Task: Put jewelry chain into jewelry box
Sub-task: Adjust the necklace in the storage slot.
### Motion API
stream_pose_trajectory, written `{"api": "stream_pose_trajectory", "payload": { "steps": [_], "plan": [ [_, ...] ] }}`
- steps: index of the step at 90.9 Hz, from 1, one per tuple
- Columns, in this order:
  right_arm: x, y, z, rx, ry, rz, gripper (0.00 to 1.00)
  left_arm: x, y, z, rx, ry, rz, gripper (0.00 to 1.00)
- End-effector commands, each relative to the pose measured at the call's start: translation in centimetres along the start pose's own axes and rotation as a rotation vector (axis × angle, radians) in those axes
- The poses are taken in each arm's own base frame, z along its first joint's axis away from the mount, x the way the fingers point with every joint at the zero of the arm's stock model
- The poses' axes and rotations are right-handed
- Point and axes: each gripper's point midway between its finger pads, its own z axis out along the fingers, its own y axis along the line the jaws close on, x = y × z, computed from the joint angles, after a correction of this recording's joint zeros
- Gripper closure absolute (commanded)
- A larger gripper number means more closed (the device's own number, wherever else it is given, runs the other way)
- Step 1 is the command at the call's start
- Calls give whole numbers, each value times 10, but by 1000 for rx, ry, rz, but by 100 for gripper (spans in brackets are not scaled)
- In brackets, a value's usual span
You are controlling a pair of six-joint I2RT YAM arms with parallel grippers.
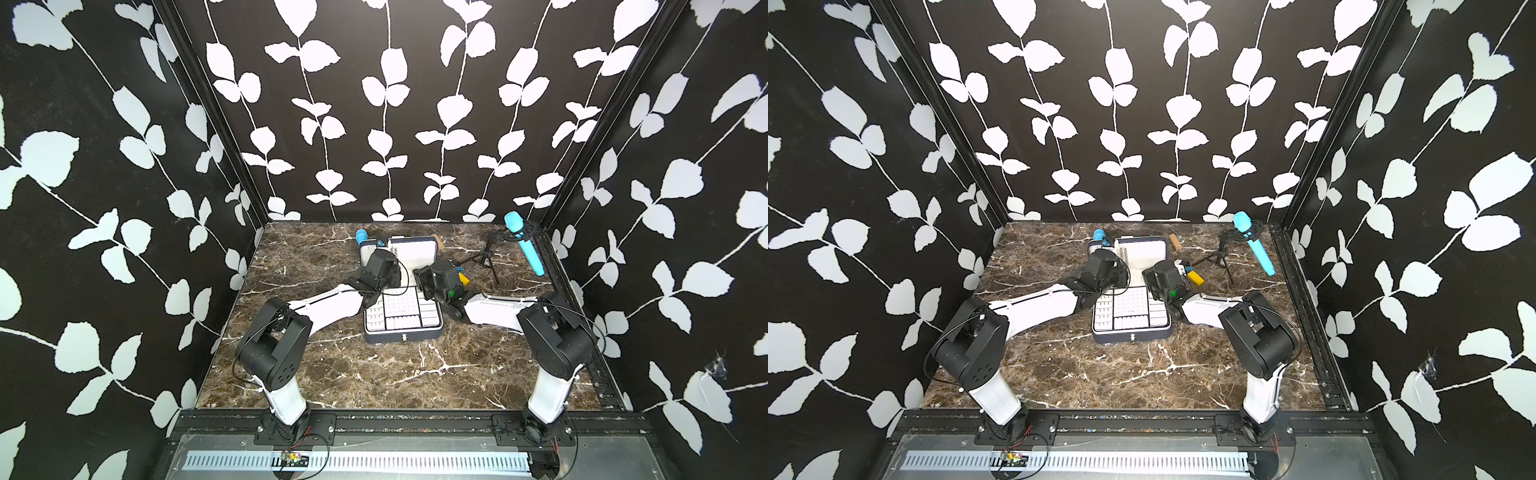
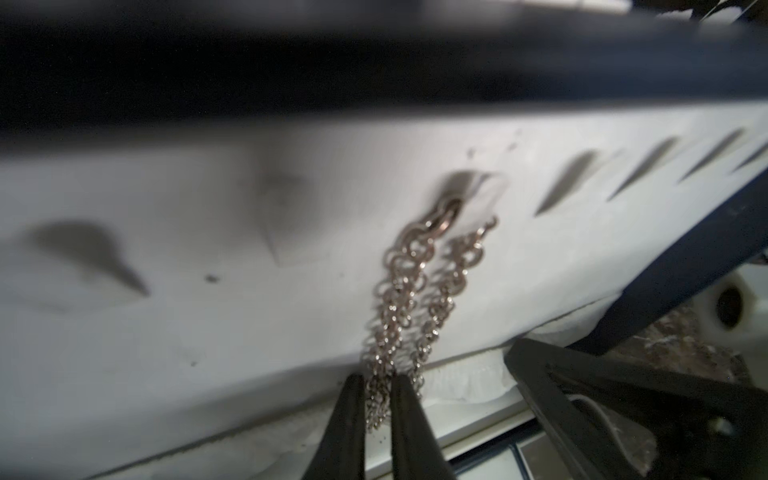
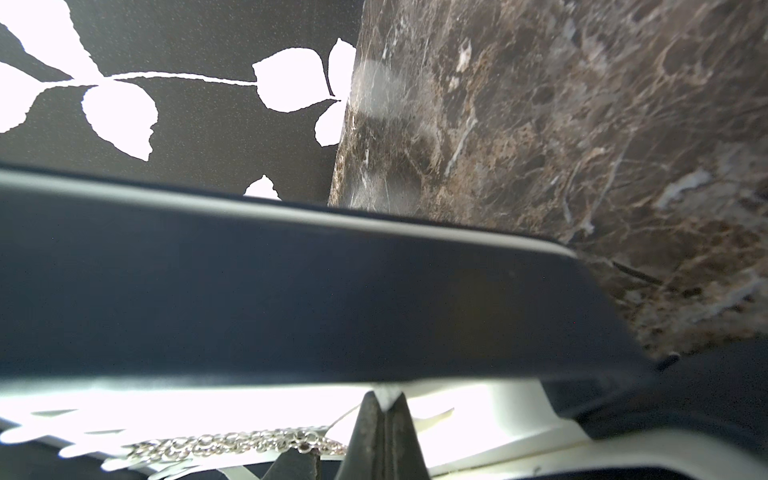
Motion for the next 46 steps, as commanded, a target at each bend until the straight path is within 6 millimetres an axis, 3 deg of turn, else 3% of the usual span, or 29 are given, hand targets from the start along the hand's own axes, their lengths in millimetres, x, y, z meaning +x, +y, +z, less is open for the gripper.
{"api": "stream_pose_trajectory", "payload": {
  "steps": [1, 4, 46],
  "plan": [
    [7, 6, 0, -30, 25, -10, 100, -6, -2, -1, 20, -21, 0, 97],
    [7, 6, 0, -30, 27, -8, 100, -8, -4, -1, 27, -28, -1, 100],
    [6, 0, -6, -24, 22, -11, 100, -27, -5, -21, 48, -105, -17, 100]
  ]
}}
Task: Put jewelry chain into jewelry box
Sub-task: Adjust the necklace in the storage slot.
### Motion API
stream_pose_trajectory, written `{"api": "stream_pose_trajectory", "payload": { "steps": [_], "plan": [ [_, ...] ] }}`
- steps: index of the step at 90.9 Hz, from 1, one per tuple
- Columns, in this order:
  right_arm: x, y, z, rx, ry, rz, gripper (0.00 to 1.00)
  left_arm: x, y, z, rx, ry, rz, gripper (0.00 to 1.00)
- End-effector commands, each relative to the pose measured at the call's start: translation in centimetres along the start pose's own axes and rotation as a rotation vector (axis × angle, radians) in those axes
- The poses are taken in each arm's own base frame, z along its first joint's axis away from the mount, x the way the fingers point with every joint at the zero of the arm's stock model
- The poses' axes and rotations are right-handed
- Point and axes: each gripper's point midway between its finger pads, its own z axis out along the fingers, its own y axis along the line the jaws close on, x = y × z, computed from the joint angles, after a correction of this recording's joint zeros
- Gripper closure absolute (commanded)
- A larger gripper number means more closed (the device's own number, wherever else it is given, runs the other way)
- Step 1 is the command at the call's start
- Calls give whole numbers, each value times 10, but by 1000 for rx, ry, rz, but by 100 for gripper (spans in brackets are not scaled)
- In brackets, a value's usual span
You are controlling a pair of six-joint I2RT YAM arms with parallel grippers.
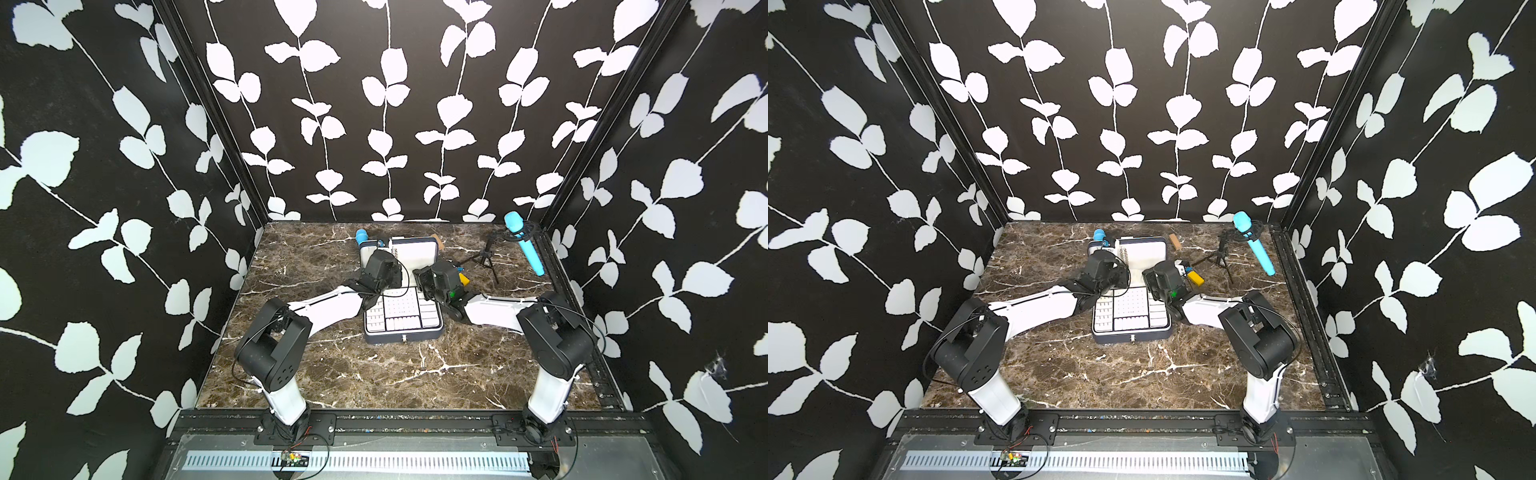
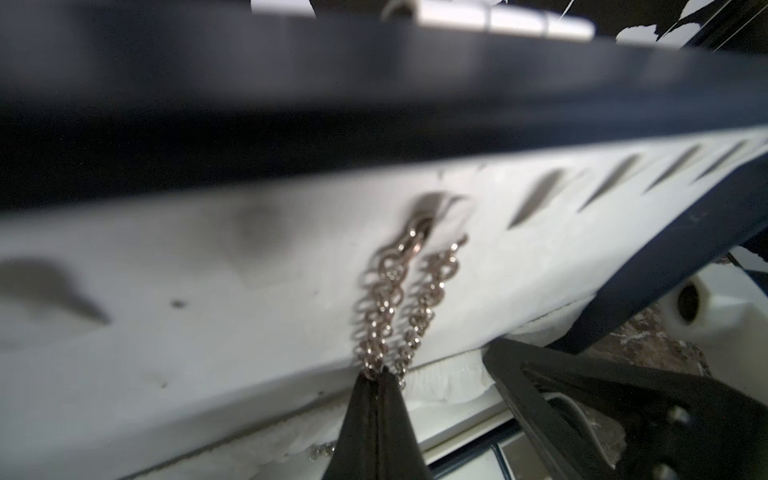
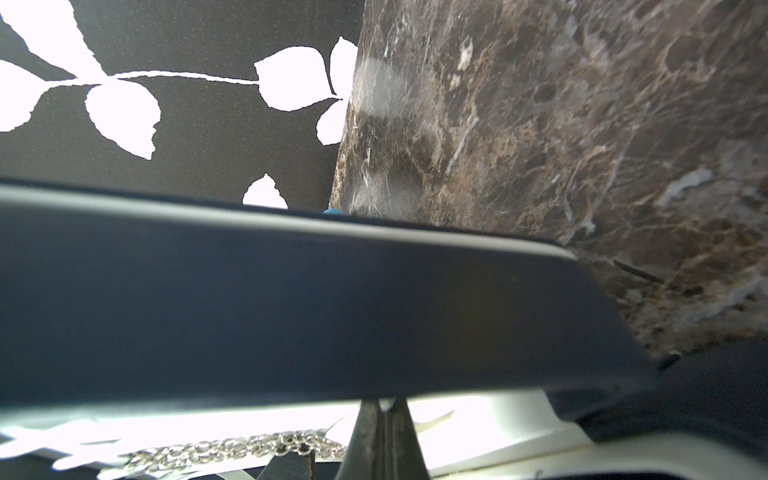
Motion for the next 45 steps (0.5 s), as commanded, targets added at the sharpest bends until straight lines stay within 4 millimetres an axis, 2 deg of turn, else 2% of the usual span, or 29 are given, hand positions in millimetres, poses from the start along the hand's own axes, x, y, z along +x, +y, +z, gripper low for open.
{"api": "stream_pose_trajectory", "payload": {
  "steps": [1, 25, 45],
  "plan": [
    [6, 2, -6, -16, 20, -11, 100, -26, -1, -17, 9, -85, -15, 100],
    [6, 1, -8, -16, 24, -18, 100, -40, 6, -28, -31, -138, -24, 100],
    [7, 0, -8, -13, 27, -19, 100, -56, 4, -35, -29, -183, -16, 100]
  ]
}}
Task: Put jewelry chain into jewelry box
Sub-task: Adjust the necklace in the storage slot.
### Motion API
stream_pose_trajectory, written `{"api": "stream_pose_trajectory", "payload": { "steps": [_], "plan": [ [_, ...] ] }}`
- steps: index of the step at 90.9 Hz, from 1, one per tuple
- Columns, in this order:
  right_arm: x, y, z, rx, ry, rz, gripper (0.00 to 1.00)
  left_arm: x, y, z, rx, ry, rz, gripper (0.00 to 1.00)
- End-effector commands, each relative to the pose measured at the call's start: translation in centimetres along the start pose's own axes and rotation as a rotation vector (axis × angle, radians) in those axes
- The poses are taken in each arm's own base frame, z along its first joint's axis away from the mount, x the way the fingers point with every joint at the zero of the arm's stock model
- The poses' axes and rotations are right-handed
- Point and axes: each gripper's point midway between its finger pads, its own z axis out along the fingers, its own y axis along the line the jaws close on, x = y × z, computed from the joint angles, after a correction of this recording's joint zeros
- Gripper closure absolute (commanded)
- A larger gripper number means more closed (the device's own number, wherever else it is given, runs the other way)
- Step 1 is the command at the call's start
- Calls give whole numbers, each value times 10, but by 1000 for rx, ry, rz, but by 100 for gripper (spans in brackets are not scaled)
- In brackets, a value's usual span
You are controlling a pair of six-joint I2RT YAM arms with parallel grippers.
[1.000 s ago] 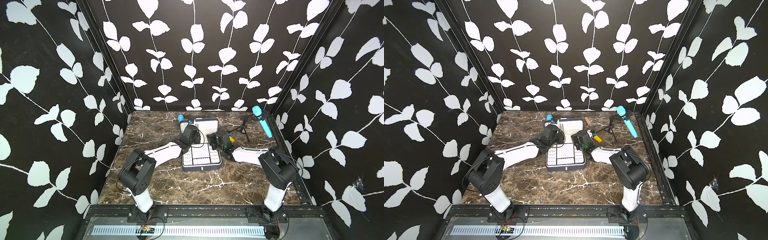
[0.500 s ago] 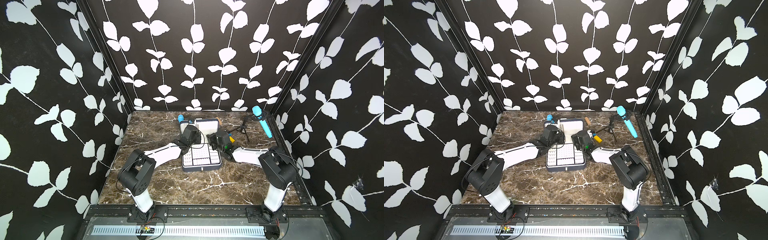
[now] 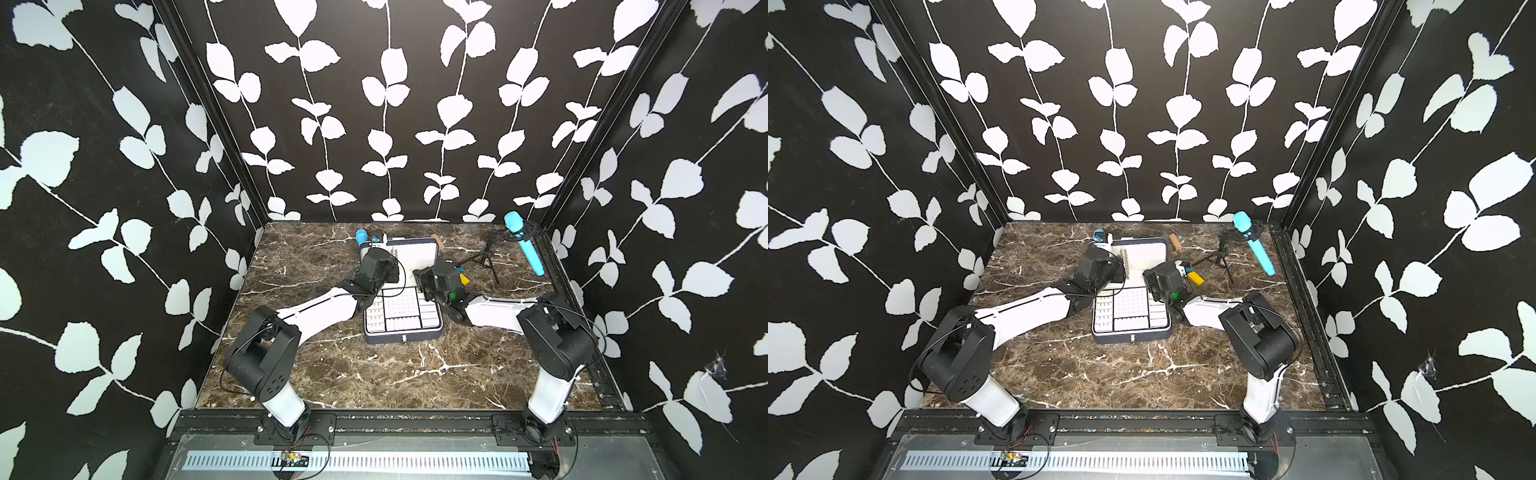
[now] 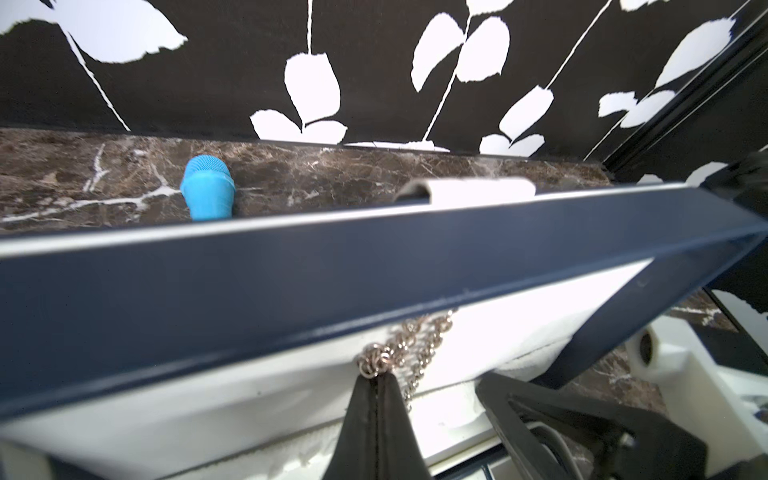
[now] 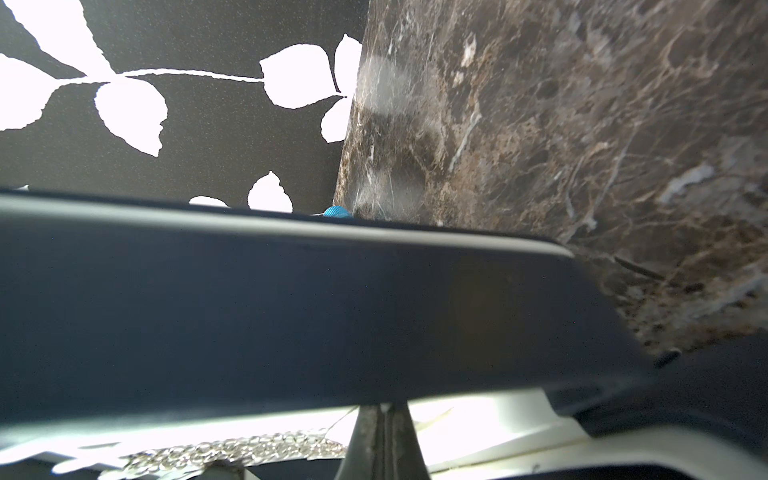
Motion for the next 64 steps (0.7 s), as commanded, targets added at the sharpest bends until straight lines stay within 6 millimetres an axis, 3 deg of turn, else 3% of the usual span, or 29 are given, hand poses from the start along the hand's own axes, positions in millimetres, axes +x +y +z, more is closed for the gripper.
{"api": "stream_pose_trajectory", "payload": {
  "steps": [1, 64],
  "plan": [
    [6, 0, -6, -1, 22, -18, 100, -27, 0, -13, 1, -81, -1, 100],
    [7, 2, -8, -6, 28, -22, 100, -68, -8, -30, 19, -179, 22, 100]
  ]
}}
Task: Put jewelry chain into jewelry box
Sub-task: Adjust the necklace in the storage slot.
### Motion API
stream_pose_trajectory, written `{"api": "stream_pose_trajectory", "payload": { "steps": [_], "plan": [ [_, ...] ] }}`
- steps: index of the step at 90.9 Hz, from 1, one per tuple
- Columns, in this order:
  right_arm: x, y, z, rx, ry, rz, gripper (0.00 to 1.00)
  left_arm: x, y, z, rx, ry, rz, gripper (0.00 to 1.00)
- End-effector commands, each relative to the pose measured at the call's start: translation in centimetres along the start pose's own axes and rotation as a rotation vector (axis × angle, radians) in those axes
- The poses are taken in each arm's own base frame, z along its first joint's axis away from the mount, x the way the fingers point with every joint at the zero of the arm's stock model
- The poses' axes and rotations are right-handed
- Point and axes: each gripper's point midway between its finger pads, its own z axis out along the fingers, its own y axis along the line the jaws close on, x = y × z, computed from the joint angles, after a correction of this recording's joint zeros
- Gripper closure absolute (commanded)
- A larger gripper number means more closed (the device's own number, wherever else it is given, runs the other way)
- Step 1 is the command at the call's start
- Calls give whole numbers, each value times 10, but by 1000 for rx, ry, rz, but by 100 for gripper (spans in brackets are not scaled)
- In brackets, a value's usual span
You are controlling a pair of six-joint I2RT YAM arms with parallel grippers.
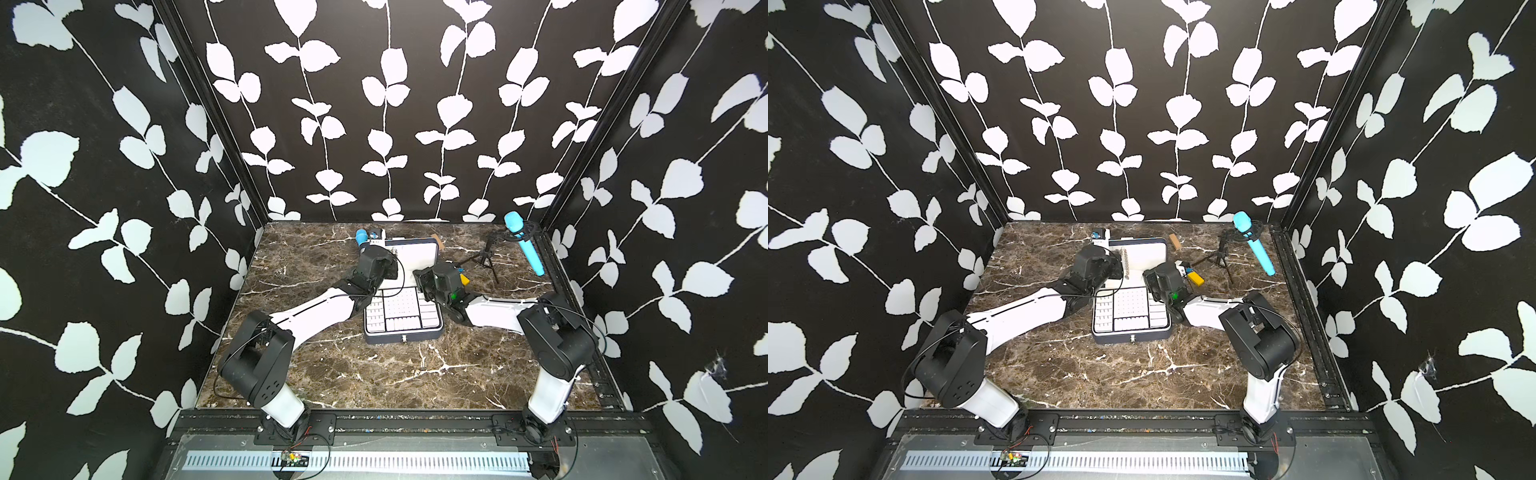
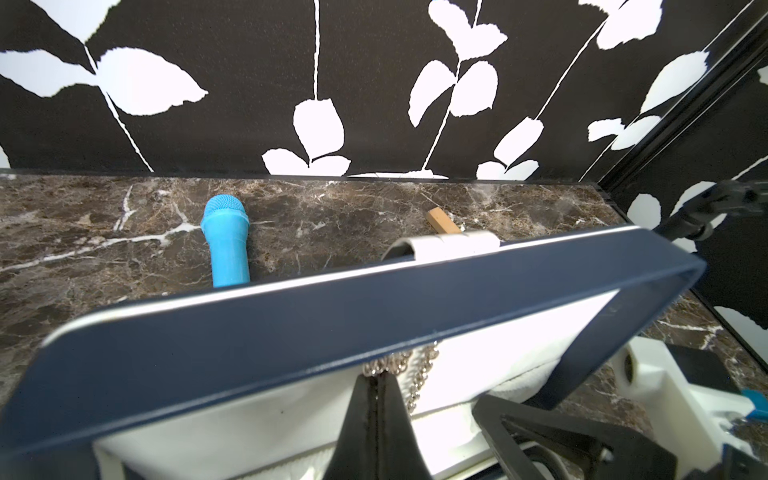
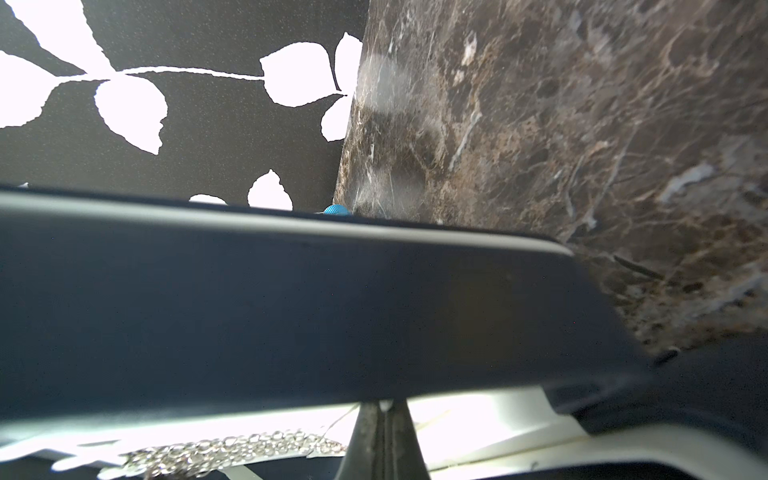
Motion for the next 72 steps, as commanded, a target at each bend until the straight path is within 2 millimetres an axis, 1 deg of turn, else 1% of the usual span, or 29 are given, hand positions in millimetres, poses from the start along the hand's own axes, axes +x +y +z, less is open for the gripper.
{"api": "stream_pose_trajectory", "payload": {
  "steps": [1, 25, 50, 72],
  "plan": [
    [6, 2, -7, -5, 24, -18, 100, -47, -7, -16, 21, -115, -11, 100],
    [7, 3, -7, -8, 26, -18, 100, -57, -9, -19, 25, -136, 2, 100],
    [7, 3, -7, -10, 27, -18, 100, -57, -8, -19, 24, -139, 9, 100],
    [7, 3, -7, -11, 29, -19, 100, -71, -12, -23, 37, -166, 25, 100]
  ]
}}
